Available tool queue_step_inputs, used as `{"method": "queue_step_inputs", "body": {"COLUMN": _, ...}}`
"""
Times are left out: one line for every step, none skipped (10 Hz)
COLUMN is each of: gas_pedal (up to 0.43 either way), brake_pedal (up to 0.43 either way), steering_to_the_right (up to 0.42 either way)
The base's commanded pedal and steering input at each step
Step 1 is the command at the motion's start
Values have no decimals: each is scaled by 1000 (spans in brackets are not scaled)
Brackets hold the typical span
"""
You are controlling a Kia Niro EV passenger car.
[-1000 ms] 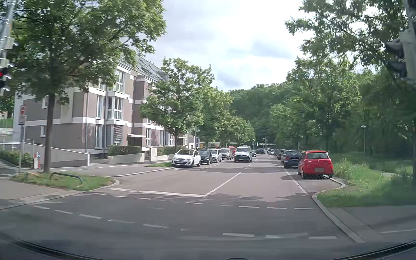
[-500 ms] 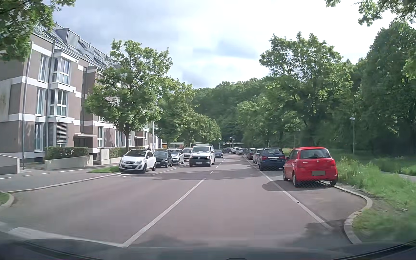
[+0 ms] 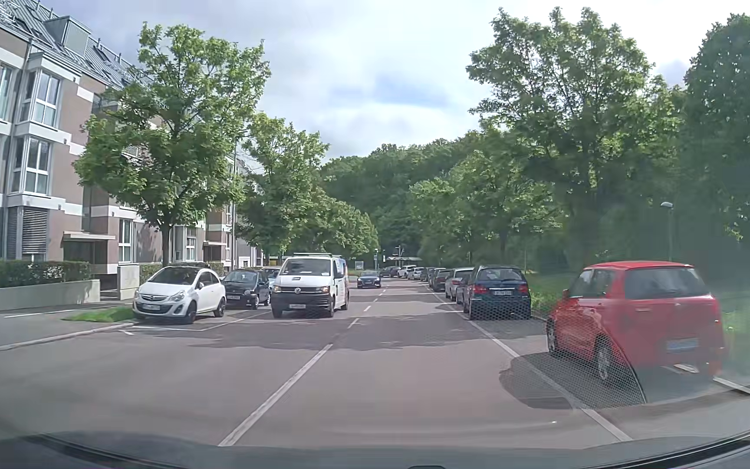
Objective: Follow the waypoints while adhering to traffic rules and regulations
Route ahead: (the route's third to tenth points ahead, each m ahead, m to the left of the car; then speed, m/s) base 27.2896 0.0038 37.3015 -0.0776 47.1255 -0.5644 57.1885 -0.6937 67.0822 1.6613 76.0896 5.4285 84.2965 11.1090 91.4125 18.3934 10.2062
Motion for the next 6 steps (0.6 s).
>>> {"method": "queue_step_inputs", "body": {"gas_pedal": 47, "brake_pedal": 0, "steering_to_the_right": 26}}
{"method": "queue_step_inputs", "body": {"gas_pedal": 47, "brake_pedal": 0, "steering_to_the_right": 22}}
{"method": "queue_step_inputs", "body": {"gas_pedal": 47, "brake_pedal": 0, "steering_to_the_right": 20}}
{"method": "queue_step_inputs", "body": {"gas_pedal": 47, "brake_pedal": 0, "steering_to_the_right": 20}}
{"method": "queue_step_inputs", "body": {"gas_pedal": 47, "brake_pedal": 0, "steering_to_the_right": 14}}
{"method": "queue_step_inputs", "body": {"gas_pedal": 47, "brake_pedal": 0, "steering_to_the_right": 8}}
